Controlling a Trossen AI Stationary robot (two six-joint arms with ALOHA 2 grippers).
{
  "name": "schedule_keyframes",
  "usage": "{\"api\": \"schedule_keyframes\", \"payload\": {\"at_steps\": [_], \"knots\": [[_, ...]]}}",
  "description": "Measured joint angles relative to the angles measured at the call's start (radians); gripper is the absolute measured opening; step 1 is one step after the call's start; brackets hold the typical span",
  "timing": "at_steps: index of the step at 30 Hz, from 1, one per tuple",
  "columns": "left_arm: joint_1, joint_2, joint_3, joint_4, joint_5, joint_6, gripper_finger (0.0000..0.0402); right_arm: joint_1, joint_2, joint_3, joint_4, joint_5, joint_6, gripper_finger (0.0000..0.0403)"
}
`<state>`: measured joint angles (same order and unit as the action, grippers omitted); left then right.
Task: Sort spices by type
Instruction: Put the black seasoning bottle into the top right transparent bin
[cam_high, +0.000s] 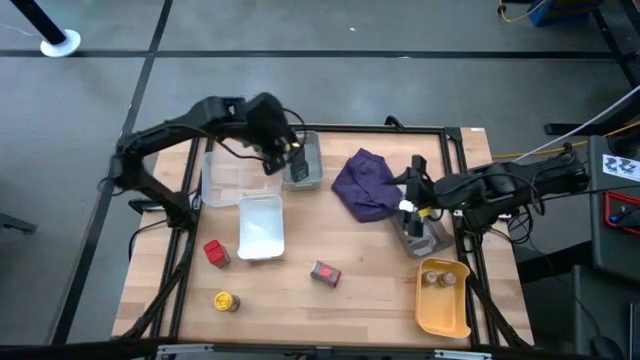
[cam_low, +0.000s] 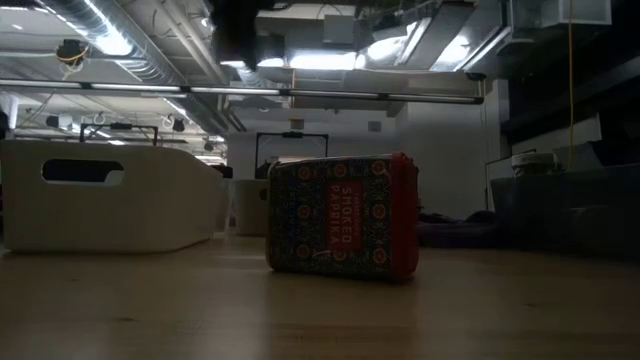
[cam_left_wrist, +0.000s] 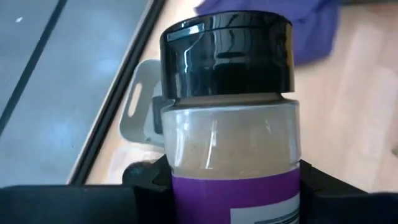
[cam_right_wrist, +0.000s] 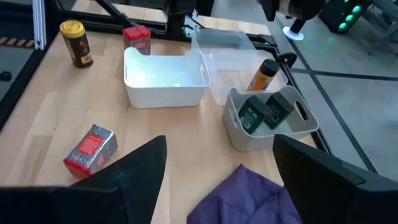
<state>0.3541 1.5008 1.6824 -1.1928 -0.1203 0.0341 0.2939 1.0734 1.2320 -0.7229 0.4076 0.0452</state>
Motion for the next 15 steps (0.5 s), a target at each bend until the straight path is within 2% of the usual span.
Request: {"api": "schedule_keyframes", "payload": {"at_steps": [4,8,11,15], "knots": [[0.038,-0.176,-0.308,0.250,-0.008,-0.072,0.0155,0.000,-0.019,0.000,-0.039,0.000,0.002,0.0294],[0.062,-0.324,-0.653,0.619,-0.036,-0.142,0.0157,0.000,-0.022,0.000,-0.051,0.001,0.002,0.0294],[0.071,-0.382,-0.880,0.912,-0.047,-0.197,0.0158,0.000,-0.022,0.000,-0.050,0.000,0.002,0.0294],[0.073,-0.387,-1.113,1.249,-0.074,-0.237,0.0158,0.000,-0.022,0.000,-0.050,0.001,0.007,0.0294]]}}
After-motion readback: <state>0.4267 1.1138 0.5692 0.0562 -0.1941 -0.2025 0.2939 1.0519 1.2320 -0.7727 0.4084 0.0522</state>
